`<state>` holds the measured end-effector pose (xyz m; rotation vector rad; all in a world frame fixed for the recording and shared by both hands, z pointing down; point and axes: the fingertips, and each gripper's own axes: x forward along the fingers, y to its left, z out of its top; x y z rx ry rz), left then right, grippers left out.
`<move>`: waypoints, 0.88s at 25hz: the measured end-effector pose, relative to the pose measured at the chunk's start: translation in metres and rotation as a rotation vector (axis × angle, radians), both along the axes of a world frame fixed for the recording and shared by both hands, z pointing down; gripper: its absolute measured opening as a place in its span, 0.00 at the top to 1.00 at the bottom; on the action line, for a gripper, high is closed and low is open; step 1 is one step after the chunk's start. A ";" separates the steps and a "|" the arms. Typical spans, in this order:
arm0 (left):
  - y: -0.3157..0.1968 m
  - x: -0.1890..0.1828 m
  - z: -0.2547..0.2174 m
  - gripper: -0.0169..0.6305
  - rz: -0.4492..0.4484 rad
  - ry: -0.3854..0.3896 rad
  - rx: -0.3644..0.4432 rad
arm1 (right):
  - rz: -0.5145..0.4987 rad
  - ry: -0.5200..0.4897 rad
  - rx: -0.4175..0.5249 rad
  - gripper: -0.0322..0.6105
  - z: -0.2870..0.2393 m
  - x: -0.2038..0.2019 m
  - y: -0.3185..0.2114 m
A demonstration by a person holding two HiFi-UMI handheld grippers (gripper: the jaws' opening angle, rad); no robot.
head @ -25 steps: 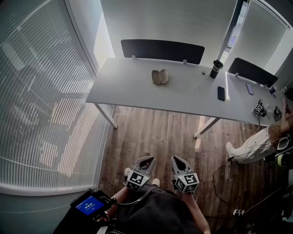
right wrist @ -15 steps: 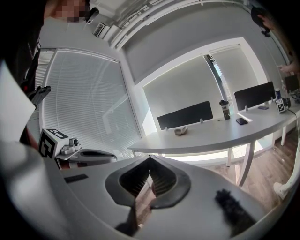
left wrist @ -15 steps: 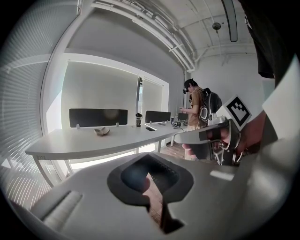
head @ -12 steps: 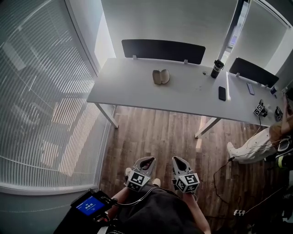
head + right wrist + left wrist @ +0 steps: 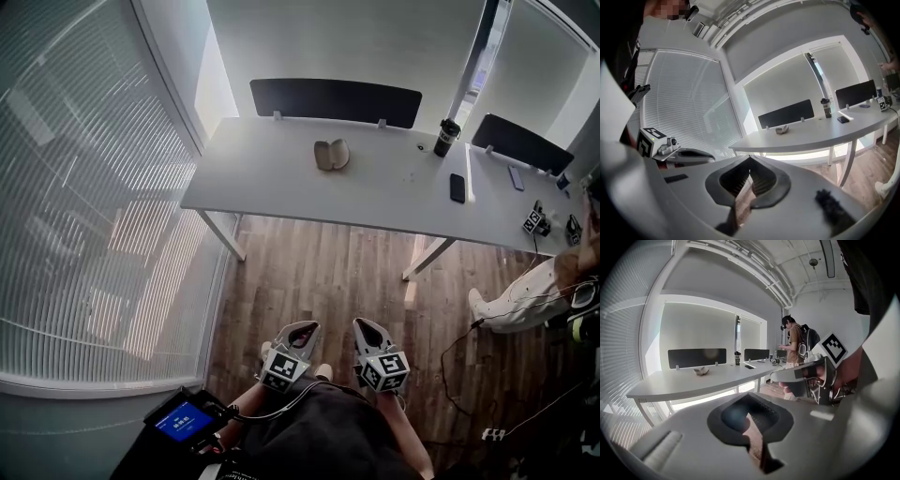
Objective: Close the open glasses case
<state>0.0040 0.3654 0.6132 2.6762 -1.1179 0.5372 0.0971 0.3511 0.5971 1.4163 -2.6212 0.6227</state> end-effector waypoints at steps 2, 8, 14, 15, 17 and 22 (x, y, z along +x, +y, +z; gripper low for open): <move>0.000 -0.001 -0.001 0.96 -0.006 0.008 -0.004 | 0.006 -0.002 -0.001 0.94 0.003 0.000 0.000; -0.001 0.001 0.003 0.96 0.013 0.006 0.012 | 0.011 0.004 -0.002 0.94 0.006 0.001 0.000; -0.001 0.001 0.000 0.96 -0.001 0.006 -0.007 | 0.014 0.001 -0.007 0.94 0.004 0.003 0.000; -0.002 0.002 -0.002 0.96 -0.005 0.009 -0.007 | 0.014 0.001 -0.008 0.94 0.003 0.004 0.000; -0.002 0.003 -0.004 0.96 -0.006 0.008 -0.007 | 0.017 -0.004 -0.011 0.94 0.003 0.005 -0.001; -0.002 0.002 0.003 0.96 0.010 -0.013 0.003 | 0.012 0.003 -0.007 0.94 0.003 0.006 -0.001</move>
